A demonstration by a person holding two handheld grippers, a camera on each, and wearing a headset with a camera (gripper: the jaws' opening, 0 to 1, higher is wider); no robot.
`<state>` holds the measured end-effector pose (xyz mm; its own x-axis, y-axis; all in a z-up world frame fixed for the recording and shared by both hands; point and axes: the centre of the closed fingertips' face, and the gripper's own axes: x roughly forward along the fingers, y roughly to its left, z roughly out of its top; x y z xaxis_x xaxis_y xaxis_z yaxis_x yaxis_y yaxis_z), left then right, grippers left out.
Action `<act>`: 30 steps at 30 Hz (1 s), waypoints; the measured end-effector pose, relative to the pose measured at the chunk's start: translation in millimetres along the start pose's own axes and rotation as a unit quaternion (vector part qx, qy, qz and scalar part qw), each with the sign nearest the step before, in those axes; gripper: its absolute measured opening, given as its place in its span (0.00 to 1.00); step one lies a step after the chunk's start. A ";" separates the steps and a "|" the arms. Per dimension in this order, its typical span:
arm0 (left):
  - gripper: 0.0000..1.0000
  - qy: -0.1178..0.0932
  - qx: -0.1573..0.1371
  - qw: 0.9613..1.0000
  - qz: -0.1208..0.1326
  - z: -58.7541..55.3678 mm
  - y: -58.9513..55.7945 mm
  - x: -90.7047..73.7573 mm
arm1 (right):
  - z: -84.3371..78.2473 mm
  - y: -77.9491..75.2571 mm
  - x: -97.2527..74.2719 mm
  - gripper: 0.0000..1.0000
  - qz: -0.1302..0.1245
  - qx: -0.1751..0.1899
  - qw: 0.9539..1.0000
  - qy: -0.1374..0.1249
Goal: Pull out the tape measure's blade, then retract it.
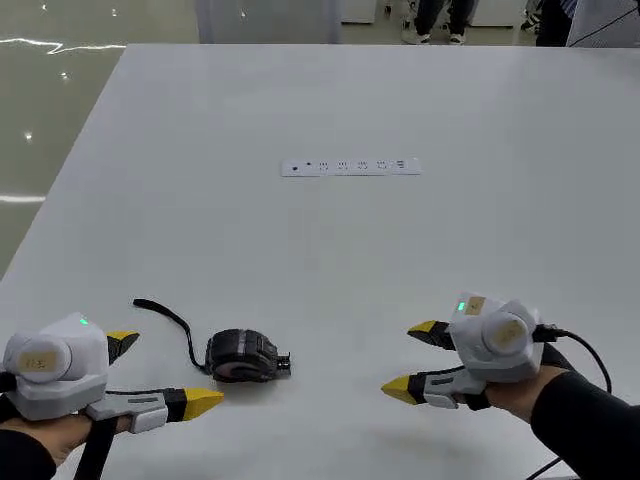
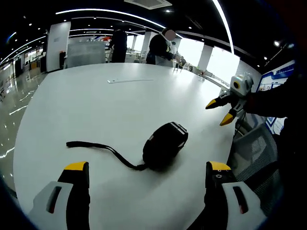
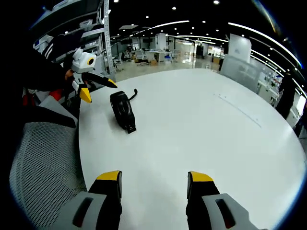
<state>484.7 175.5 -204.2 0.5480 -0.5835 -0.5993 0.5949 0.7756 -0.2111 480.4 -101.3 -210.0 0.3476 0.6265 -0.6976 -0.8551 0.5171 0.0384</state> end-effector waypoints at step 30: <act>0.99 0.031 0.028 0.999 0.024 -24.8 30.8 -43.3 | -71.6 -33.5 -71.5 0.97 -0.051 0.040 0.998 -0.002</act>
<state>464.8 230.6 -203.9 0.5401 -0.5294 -0.6543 0.6019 0.7863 -0.1394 456.6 -205.1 -212.5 0.4330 0.5702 -0.6981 -0.7817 0.6232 0.0242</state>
